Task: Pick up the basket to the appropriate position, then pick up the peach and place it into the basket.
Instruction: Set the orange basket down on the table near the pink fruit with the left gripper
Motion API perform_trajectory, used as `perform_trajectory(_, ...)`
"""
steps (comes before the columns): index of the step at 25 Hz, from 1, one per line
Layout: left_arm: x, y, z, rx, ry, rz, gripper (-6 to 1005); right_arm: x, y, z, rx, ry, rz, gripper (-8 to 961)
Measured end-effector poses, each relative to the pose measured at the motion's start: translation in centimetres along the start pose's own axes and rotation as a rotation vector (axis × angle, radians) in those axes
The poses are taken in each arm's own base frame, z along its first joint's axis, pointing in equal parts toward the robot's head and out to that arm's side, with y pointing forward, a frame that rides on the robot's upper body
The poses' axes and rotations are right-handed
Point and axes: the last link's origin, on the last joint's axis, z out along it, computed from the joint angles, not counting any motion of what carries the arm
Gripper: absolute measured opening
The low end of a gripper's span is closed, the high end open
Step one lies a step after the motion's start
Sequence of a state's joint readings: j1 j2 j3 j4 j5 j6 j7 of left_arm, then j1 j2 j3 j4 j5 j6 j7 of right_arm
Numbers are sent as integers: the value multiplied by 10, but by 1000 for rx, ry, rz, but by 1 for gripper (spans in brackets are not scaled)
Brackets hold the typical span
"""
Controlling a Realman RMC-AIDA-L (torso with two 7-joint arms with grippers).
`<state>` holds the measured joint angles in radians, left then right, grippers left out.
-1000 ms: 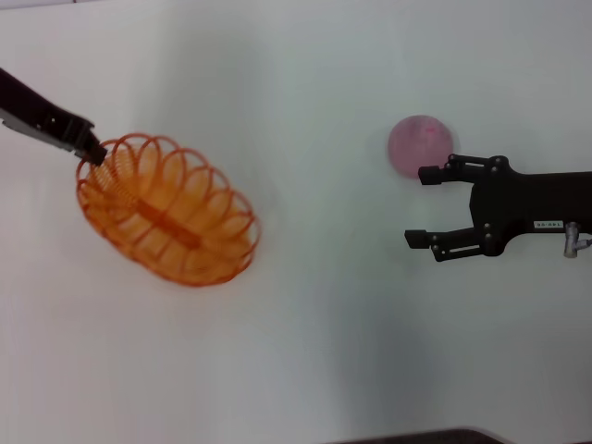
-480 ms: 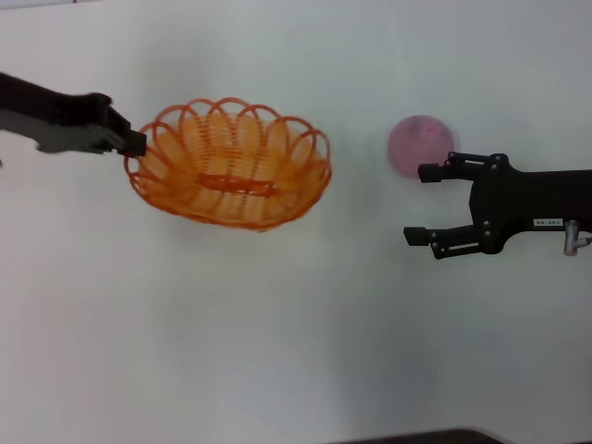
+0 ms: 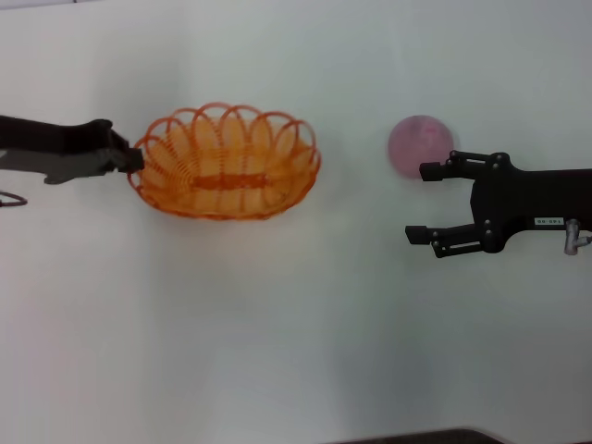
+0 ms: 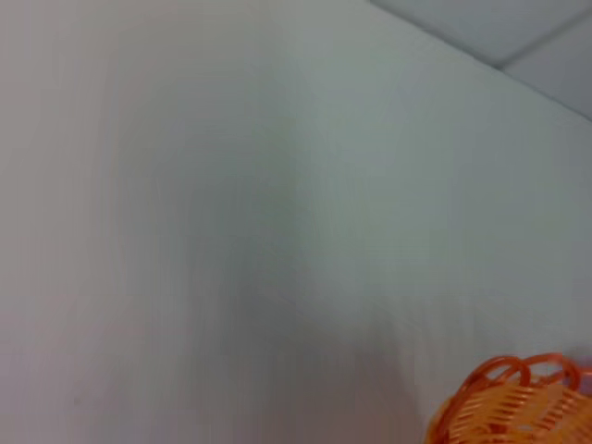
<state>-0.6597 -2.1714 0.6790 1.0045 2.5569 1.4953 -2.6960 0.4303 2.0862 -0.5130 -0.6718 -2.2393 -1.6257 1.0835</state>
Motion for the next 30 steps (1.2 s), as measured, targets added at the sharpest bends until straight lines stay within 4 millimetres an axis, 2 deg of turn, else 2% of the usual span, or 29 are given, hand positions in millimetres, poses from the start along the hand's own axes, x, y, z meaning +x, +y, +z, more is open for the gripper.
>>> perform_trajectory(6, -8, -12, 4, 28, 38, -56, 44, 2, 1, -1, 6, 1, 1, 944)
perform_trajectory(26, -22, -22, 8, -66, 69, -144, 51, 1, 0, 0, 2, 2, -2, 944)
perform_trajectory(30, -27, -26, 7, -92, 80, -144, 158, 1, 0, 1, 0, 3, -3, 945)
